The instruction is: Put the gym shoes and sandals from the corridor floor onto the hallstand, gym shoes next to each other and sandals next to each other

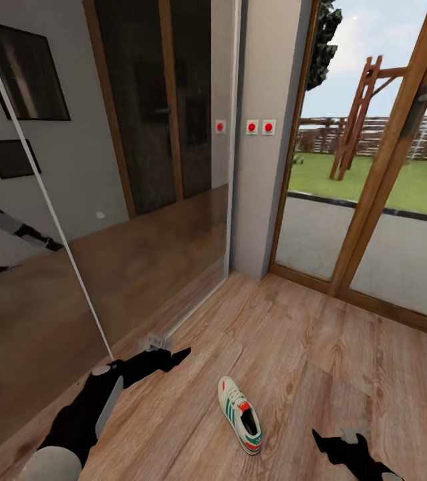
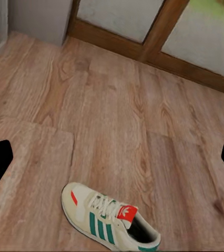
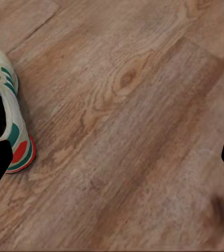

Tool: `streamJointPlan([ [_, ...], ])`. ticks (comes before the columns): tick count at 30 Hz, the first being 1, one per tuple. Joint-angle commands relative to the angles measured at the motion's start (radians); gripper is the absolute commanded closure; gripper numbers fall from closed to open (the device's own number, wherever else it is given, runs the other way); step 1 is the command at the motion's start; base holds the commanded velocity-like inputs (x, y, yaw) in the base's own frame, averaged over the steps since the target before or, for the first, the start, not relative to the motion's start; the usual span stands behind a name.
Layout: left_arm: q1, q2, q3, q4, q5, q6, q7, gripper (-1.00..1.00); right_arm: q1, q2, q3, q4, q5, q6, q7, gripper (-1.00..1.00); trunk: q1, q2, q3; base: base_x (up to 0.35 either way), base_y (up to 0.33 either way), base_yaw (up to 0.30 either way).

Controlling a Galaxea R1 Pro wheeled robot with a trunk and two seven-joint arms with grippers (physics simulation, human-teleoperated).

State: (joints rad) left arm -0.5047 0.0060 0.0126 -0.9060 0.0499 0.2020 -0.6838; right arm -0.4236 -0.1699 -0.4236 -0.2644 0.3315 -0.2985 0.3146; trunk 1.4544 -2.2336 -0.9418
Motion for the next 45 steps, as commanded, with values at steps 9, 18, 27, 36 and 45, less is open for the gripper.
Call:
streamJointPlan([
  [9,-0.015,-0.018,-0.03,-0.001,0.012,0.017,-0.005,-1.0,-0.013,0.097,0.043,-0.279,0.022,0.288,0.014,-1.0,0.0,0.0,-0.001,0.0,0.0,0.0],
  [18,-0.008,-0.012,0.005,-0.002,0.026,-0.05,-0.006,-1.0,-0.014,0.104,0.14,-0.298,0.026,0.321,0.014,-1.0,0.0,0.0,-0.003,0.0,0.0,0.027],
  [27,-0.008,-0.008,0.011,-0.002,0.03,-0.055,-0.007,-1.0,-0.014,0.107,0.143,-0.296,0.026,0.324,0.012,-1.0,0.0,0.0,-0.011,0.024,0.0,0.182],
  [36,-0.009,-0.017,0.008,-0.003,0.03,-0.056,-0.007,-1.0,-0.014,0.107,0.143,-0.296,0.026,0.325,0.012,-1.0,0.0,0.0,-0.021,0.263,0.0,0.198],
  [45,-0.009,-0.019,0.007,-0.003,0.03,-0.056,-0.006,-1.0,-0.014,0.106,0.143,-0.296,0.026,0.324,0.011,-1.0,0.0,0.0,-0.023,0.12,0.0,0.045],
])
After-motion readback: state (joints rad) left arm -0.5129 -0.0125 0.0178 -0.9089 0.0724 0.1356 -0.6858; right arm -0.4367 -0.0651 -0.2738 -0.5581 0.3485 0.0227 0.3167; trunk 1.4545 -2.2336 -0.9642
